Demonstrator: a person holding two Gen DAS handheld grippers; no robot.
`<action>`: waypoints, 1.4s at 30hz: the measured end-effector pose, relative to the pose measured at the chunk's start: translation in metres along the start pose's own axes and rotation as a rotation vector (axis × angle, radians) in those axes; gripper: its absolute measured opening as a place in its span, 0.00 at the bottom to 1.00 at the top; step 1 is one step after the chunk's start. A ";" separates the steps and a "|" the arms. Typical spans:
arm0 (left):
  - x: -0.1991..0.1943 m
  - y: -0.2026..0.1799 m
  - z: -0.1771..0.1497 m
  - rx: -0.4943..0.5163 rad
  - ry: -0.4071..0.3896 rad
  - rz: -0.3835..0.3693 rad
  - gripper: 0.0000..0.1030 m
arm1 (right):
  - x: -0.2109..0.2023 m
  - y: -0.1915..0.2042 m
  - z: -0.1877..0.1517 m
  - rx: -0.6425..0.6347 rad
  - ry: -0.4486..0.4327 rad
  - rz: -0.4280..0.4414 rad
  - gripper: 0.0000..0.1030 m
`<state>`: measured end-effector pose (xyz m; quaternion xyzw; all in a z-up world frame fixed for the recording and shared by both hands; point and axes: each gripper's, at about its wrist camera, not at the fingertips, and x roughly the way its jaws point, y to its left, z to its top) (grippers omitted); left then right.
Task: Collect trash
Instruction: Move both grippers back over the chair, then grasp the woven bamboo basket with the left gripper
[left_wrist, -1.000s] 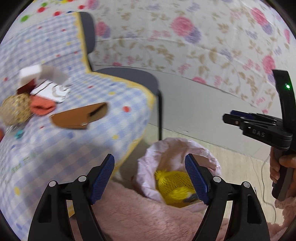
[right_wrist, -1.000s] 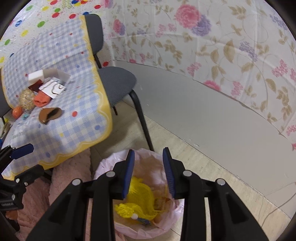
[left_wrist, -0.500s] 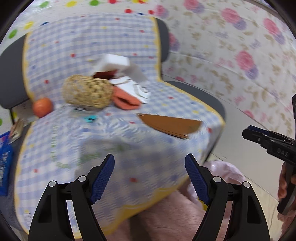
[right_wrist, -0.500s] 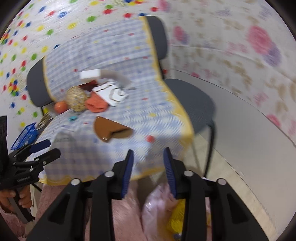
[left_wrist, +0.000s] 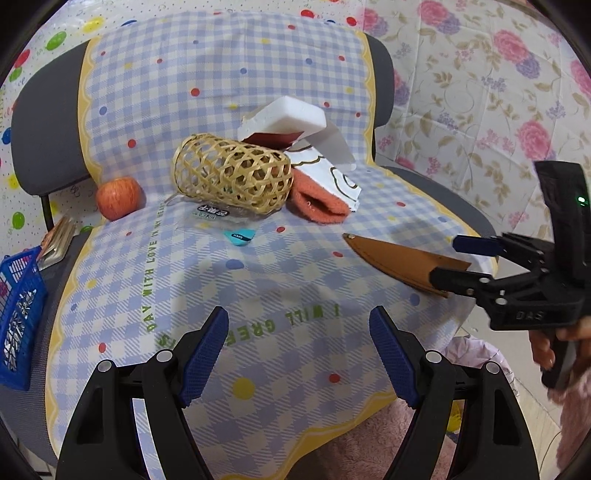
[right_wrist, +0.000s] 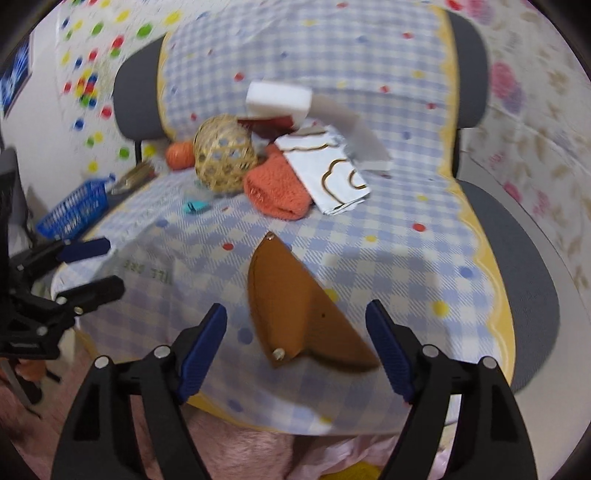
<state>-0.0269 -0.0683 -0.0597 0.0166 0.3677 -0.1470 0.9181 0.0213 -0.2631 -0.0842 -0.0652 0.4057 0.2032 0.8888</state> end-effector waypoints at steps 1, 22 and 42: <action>0.001 0.001 0.000 -0.001 0.003 0.001 0.76 | 0.005 -0.001 0.002 -0.022 0.022 0.011 0.74; 0.036 0.036 0.091 -0.173 -0.044 0.114 0.86 | 0.044 -0.027 0.025 0.236 0.016 -0.208 0.54; 0.125 0.061 0.149 -0.449 0.153 0.266 0.87 | 0.013 -0.043 0.003 0.353 -0.030 -0.155 0.79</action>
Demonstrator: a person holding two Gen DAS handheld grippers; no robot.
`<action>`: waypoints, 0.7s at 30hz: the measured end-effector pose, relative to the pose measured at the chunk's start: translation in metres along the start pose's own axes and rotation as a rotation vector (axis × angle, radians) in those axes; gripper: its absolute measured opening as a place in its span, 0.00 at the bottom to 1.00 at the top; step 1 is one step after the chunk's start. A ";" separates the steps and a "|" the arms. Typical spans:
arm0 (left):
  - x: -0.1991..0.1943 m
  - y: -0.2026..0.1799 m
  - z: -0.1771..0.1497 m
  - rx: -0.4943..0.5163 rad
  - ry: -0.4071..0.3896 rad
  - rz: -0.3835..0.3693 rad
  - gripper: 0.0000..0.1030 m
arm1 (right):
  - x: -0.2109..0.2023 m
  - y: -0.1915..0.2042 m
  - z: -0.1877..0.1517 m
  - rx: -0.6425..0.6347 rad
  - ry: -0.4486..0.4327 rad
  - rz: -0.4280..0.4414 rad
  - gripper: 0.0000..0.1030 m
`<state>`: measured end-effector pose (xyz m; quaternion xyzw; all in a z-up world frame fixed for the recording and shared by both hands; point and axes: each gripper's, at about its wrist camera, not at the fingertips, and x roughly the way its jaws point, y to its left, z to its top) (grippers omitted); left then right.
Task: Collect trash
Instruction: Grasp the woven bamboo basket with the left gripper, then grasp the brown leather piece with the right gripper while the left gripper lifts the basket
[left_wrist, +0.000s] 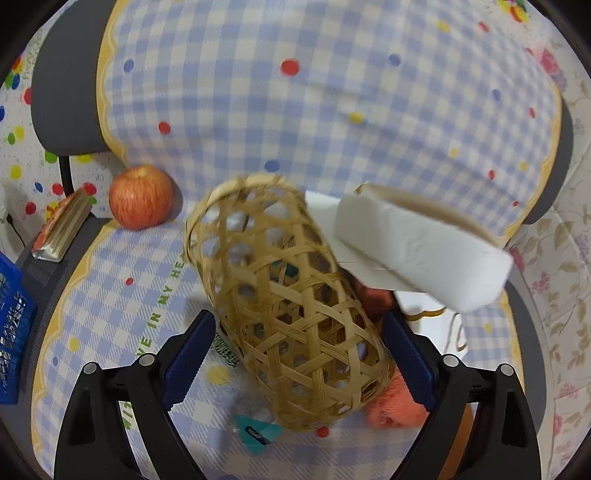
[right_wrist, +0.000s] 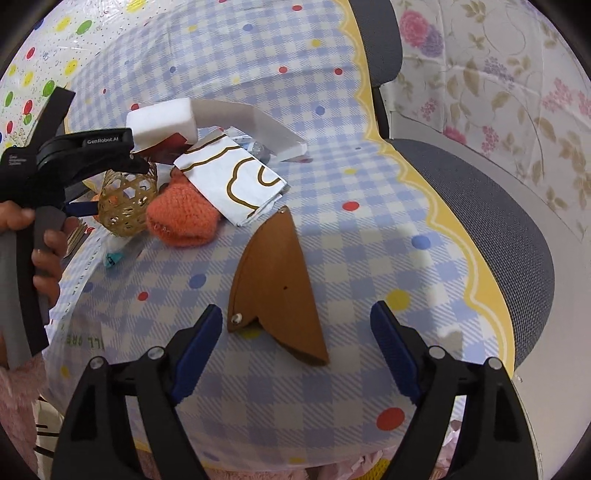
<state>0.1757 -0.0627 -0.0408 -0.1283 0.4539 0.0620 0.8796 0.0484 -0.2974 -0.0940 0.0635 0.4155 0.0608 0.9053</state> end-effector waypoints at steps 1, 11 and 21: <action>0.003 0.002 0.000 0.002 0.015 -0.011 0.84 | 0.000 0.000 0.000 0.001 0.001 0.002 0.79; -0.048 0.050 -0.022 0.092 -0.124 -0.187 0.72 | -0.013 0.011 -0.004 -0.026 -0.033 -0.002 0.79; -0.098 0.100 -0.076 0.224 -0.166 -0.288 0.72 | -0.020 0.017 -0.009 -0.031 -0.037 0.001 0.79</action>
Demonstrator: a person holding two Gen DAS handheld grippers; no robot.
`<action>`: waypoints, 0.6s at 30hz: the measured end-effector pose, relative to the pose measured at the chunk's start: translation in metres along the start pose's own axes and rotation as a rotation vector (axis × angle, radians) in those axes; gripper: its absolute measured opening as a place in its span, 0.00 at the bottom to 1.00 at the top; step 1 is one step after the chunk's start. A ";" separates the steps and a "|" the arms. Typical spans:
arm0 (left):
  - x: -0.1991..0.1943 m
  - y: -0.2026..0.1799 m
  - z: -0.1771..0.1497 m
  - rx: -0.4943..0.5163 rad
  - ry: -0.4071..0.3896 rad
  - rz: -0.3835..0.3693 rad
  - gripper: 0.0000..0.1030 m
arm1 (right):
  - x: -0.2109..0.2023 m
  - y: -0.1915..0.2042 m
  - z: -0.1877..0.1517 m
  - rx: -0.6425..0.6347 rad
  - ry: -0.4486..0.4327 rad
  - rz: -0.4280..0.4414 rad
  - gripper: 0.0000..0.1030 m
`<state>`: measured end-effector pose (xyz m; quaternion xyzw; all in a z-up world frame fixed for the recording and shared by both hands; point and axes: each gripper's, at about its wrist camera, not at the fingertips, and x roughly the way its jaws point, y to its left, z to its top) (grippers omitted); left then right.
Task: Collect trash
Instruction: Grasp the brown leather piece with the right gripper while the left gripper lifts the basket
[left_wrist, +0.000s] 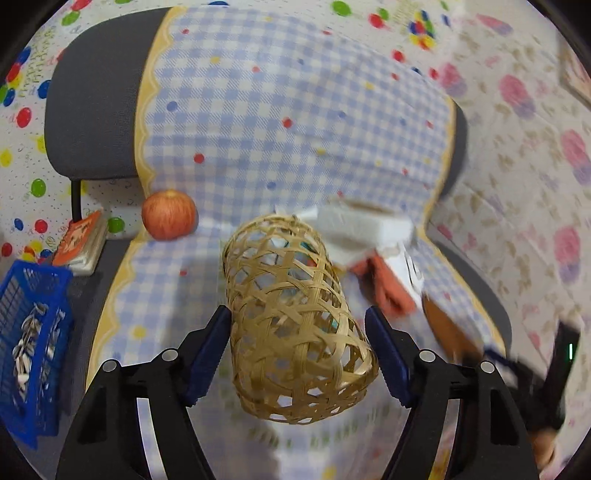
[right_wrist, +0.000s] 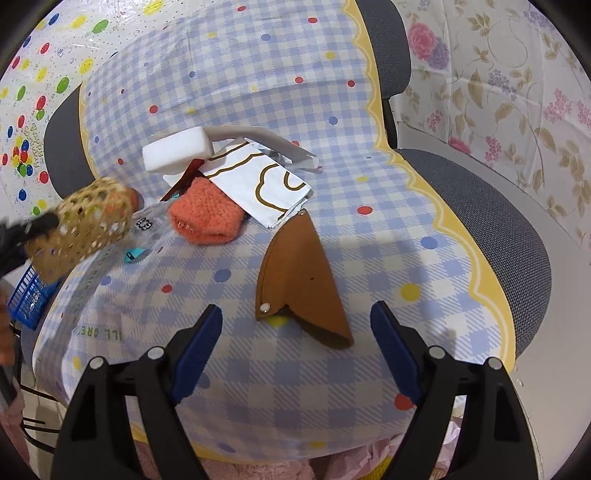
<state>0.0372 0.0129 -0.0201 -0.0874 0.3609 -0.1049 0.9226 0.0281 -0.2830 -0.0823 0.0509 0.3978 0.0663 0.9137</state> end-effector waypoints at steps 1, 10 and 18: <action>-0.001 -0.001 -0.007 0.016 0.013 -0.004 0.72 | -0.001 0.000 -0.001 -0.003 0.002 -0.002 0.79; 0.019 0.021 -0.017 -0.032 0.126 0.014 0.85 | -0.009 0.005 -0.004 -0.005 -0.002 -0.005 0.79; 0.046 0.045 -0.002 -0.153 0.185 0.069 0.77 | -0.013 0.007 -0.003 -0.023 -0.013 -0.028 0.79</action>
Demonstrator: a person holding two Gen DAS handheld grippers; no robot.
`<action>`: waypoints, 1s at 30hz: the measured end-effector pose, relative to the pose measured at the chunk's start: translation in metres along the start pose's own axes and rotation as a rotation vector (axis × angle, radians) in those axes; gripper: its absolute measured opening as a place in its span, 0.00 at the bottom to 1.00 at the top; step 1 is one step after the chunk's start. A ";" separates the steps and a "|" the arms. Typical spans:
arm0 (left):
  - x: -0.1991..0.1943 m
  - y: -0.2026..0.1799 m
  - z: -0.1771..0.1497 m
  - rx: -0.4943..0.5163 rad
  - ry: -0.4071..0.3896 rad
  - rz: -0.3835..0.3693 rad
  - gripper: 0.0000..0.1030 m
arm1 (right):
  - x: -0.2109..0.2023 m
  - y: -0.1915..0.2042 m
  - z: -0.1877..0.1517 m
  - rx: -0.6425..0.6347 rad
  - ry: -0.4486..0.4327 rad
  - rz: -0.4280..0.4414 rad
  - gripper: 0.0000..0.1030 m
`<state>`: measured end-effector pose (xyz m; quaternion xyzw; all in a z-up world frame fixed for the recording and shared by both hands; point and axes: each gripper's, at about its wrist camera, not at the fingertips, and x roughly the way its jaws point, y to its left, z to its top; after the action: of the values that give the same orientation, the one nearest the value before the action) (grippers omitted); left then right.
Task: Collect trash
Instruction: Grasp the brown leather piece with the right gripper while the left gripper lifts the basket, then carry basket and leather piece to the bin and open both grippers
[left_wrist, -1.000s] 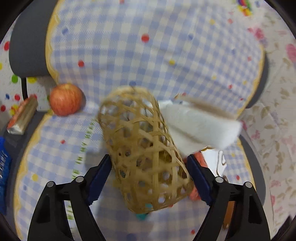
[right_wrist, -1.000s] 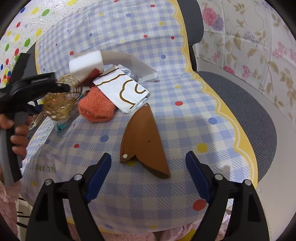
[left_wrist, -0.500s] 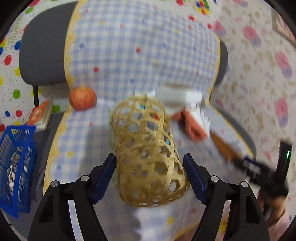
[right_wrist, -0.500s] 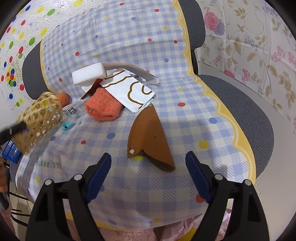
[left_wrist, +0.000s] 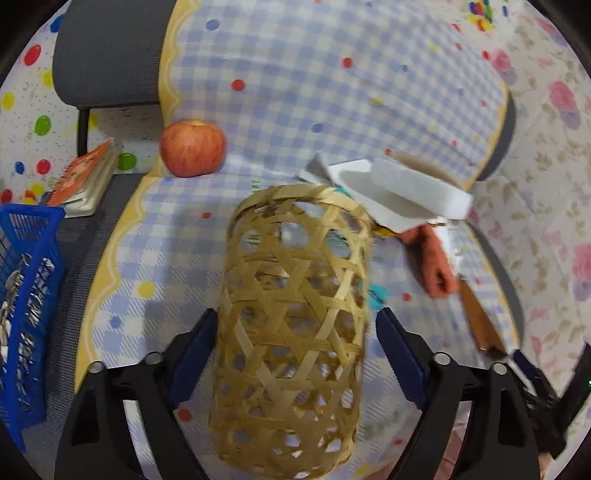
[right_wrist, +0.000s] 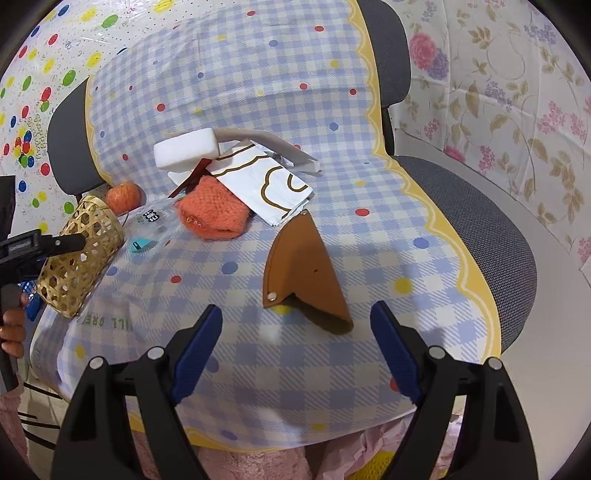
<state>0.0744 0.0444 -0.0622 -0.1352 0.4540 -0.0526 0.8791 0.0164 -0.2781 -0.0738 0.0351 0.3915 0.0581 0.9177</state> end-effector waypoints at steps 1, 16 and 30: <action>-0.001 0.000 -0.001 0.003 -0.012 0.006 0.76 | 0.000 -0.001 0.000 -0.002 -0.003 -0.003 0.79; -0.064 -0.037 -0.047 0.124 -0.172 -0.062 0.75 | 0.044 0.001 0.025 -0.086 0.062 0.013 0.78; -0.067 -0.084 -0.072 0.227 -0.151 -0.132 0.75 | 0.031 0.004 0.014 -0.089 0.075 0.046 0.50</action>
<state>-0.0202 -0.0357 -0.0252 -0.0684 0.3677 -0.1510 0.9151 0.0475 -0.2706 -0.0860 0.0009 0.4216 0.0979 0.9015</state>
